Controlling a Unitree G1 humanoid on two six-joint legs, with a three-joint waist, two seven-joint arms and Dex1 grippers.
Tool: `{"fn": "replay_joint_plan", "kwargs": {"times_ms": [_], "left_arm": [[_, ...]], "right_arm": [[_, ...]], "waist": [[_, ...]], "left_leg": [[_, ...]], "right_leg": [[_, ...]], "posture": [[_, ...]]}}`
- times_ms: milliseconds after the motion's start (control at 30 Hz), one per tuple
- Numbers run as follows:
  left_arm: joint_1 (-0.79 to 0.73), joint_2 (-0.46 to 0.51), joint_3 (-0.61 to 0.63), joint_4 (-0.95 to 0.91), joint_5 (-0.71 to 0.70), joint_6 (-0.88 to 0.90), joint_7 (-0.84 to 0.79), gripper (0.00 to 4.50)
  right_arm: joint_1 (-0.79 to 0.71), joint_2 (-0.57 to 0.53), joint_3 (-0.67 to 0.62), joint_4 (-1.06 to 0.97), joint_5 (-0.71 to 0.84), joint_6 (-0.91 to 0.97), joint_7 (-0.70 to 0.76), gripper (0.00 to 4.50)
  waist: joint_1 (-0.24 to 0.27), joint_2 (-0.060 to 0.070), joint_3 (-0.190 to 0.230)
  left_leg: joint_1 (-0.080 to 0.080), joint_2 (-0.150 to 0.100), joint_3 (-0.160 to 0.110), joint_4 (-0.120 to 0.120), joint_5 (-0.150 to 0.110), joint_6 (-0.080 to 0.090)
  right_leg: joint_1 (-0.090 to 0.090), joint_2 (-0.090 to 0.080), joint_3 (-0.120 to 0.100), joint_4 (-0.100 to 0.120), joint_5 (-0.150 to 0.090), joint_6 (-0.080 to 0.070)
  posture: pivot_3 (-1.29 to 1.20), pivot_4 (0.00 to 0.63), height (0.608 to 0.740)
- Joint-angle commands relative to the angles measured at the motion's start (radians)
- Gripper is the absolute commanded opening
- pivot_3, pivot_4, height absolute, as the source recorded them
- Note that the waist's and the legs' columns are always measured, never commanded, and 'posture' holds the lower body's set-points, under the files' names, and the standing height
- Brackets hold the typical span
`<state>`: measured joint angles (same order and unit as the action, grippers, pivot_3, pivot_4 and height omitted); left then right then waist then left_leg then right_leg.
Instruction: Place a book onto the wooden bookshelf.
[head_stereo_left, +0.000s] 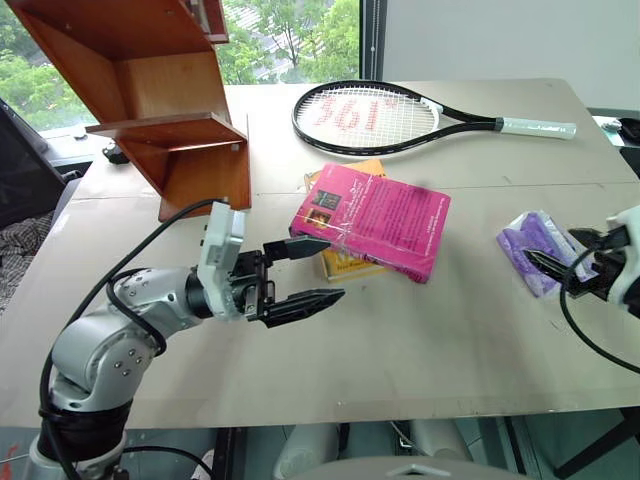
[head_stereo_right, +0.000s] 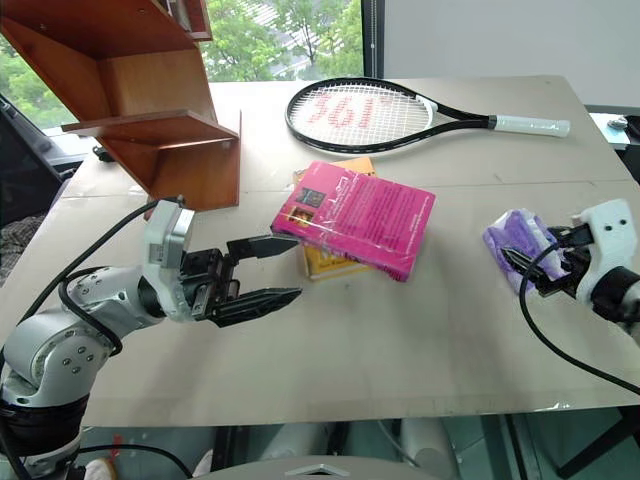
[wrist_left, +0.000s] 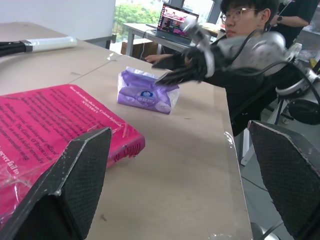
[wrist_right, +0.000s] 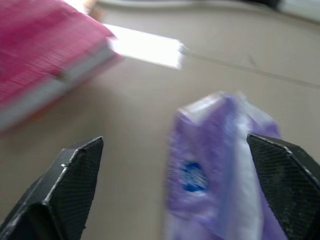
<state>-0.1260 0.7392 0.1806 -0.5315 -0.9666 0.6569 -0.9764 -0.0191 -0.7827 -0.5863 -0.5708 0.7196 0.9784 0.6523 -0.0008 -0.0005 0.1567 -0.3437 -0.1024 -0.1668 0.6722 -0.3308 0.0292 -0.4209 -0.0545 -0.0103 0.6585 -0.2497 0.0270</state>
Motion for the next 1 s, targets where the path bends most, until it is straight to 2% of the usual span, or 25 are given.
{"fn": "replay_joint_plan", "kwargs": {"times_ms": [33, 133, 267, 467, 700, 800, 900, 933, 967, 1000], "left_arm": [[0.038, 0.015, 0.033, -0.039, -0.028, 0.003, -0.006, 4.50], [0.075, 0.018, 0.052, -0.054, -0.024, -0.004, 0.000, 4.50], [0.133, 0.023, 0.086, -0.080, -0.021, -0.013, 0.011, 4.50], [0.240, 0.017, 0.145, -0.151, -0.034, -0.018, 0.060, 4.50], [0.268, 0.015, 0.148, -0.169, -0.031, -0.030, 0.087, 4.50], [0.271, 0.019, 0.154, -0.168, -0.022, -0.036, 0.095, 4.50], [0.267, 0.022, 0.165, -0.166, -0.021, -0.037, 0.113, 4.50], [0.268, 0.024, 0.171, -0.165, -0.020, -0.038, 0.118, 4.50], [0.269, 0.024, 0.175, -0.164, -0.018, -0.040, 0.120, 4.50], [0.270, 0.025, 0.179, -0.162, -0.016, -0.042, 0.122, 4.50]], "right_arm": [[-0.061, 0.033, -0.001, -0.103, 0.264, 0.124, -0.054, 4.40], [-0.107, 0.105, 0.101, -0.090, 0.280, 0.147, -0.166, 4.40], [-0.108, 0.152, 0.232, -0.079, 0.234, 0.137, -0.227, 4.40], [-0.105, 0.176, 0.272, -0.035, 0.224, 0.113, -0.248, 4.40], [-0.124, 0.173, 0.328, 0.025, 0.179, 0.081, -0.240, 4.40], [-0.153, 0.179, 0.362, 0.062, 0.100, 0.026, -0.263, 4.40], [-0.182, 0.186, 0.349, 0.093, 0.071, -0.006, -0.275, 4.40], [-0.189, 0.169, 0.351, 0.095, 0.049, -0.023, -0.268, 3.87], [-0.195, 0.158, 0.352, 0.098, 0.030, -0.035, -0.265, 3.64], [-0.202, 0.146, 0.356, 0.103, 0.010, -0.047, -0.262, 3.19]], "waist": [[-0.002, -0.001, 0.000], [0.003, -0.001, 0.000], [0.015, -0.001, 0.000], [0.016, -0.001, 0.000], [0.014, -0.001, 0.000], [0.014, -0.001, 0.000], [0.014, -0.001, 0.000], [0.015, -0.001, 0.000], [0.015, -0.001, 0.000], [0.016, -0.001, 0.000]], "left_leg": [[0.000, 0.000, 0.000, 0.000, 0.000, 0.000], [0.001, 0.000, 0.000, 0.000, 0.000, 0.000], [0.001, 0.000, 0.000, 0.000, 0.000, 0.000], [-0.001, 0.000, 0.001, -0.001, 0.000, 0.000], [0.000, 0.000, 0.001, -0.001, 0.000, 0.000], [0.000, 0.000, 0.001, -0.001, 0.000, 0.000], [0.000, 0.000, 0.001, -0.001, 0.000, 0.000], [0.000, 0.000, 0.001, -0.001, 0.000, 0.000], [0.000, 0.000, 0.001, -0.001, 0.000, 0.000], [0.000, 0.000, 0.001, -0.001, 0.000, 0.000]], "right_leg": [[0.000, 0.000, 0.000, 0.000, 0.000, 0.000], [0.001, 0.000, 0.000, 0.000, 0.001, -0.001], [0.000, 0.000, 0.000, 0.000, 0.001, -0.002], [-0.001, 0.000, 0.000, -0.001, 0.001, -0.002], [0.000, 0.000, 0.000, 0.000, 0.001, -0.002], [-0.001, 0.000, 0.000, 0.000, 0.001, -0.002], [-0.001, 0.000, 0.000, 0.000, 0.001, -0.002], [-0.001, 0.000, 0.000, 0.000, 0.001, -0.002], [-0.001, 0.000, 0.000, 0.000, 0.001, -0.002], [-0.001, 0.000, 0.000, 0.000, 0.001, -0.002]], "posture": [[0.00, 0.150, 0.740], [0.00, 0.150, 0.740], [0.00, 0.150, 0.740], [0.00, 0.150, 0.740], [0.00, 0.150, 0.740], [0.00, 0.150, 0.740], [0.00, 0.150, 0.740], [0.00, 0.150, 0.740], [0.00, 0.150, 0.740], [0.00, 0.150, 0.740]]}}
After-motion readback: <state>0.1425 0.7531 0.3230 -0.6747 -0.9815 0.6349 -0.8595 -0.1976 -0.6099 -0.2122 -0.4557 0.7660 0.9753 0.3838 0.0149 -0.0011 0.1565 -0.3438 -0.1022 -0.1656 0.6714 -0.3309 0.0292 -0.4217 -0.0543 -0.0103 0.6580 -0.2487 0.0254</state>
